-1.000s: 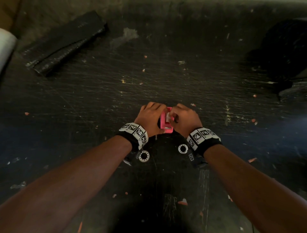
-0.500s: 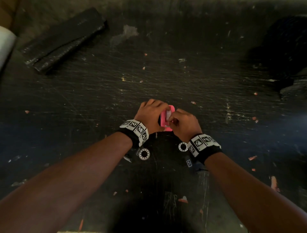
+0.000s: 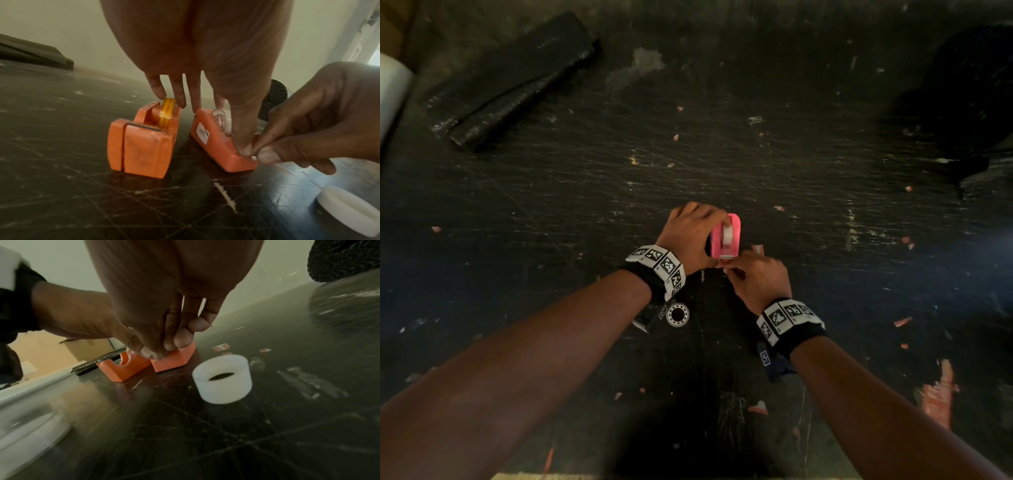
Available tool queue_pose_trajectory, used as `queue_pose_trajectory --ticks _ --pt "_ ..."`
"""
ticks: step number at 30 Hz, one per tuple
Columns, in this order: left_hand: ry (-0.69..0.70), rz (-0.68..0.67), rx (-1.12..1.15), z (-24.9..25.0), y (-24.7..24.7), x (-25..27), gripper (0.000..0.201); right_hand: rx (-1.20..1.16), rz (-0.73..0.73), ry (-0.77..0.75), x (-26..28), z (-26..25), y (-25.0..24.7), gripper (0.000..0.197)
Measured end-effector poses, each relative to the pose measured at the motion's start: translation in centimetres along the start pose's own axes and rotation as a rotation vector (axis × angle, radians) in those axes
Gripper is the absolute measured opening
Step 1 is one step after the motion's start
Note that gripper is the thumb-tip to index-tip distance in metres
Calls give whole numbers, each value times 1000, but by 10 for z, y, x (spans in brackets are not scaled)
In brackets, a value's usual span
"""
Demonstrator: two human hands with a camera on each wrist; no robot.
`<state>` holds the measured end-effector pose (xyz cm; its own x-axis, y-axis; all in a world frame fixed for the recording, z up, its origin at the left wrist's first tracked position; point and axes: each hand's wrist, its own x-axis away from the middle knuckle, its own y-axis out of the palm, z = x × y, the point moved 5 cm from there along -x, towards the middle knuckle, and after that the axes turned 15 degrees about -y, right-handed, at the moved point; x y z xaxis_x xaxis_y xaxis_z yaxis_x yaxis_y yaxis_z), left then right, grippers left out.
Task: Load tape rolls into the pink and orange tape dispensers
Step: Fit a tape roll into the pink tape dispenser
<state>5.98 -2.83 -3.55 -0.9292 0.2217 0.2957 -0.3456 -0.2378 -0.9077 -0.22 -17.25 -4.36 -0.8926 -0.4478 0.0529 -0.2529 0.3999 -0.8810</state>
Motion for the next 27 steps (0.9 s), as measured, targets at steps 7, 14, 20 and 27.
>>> queue_pose_trajectory --ticks 7,14,20,27 --pt "-6 -10 -20 0 0 -1 90 -90 158 189 7 7 -9 16" --pt "16 -34 2 -5 -7 2 104 -109 57 166 -12 16 -1 18" --pt "-71 -140 -71 -55 -24 5 131 -103 34 161 -14 19 -1 16" --pt "-52 -173 -40 -67 -12 10 111 -101 14 168 -14 17 -2 23"
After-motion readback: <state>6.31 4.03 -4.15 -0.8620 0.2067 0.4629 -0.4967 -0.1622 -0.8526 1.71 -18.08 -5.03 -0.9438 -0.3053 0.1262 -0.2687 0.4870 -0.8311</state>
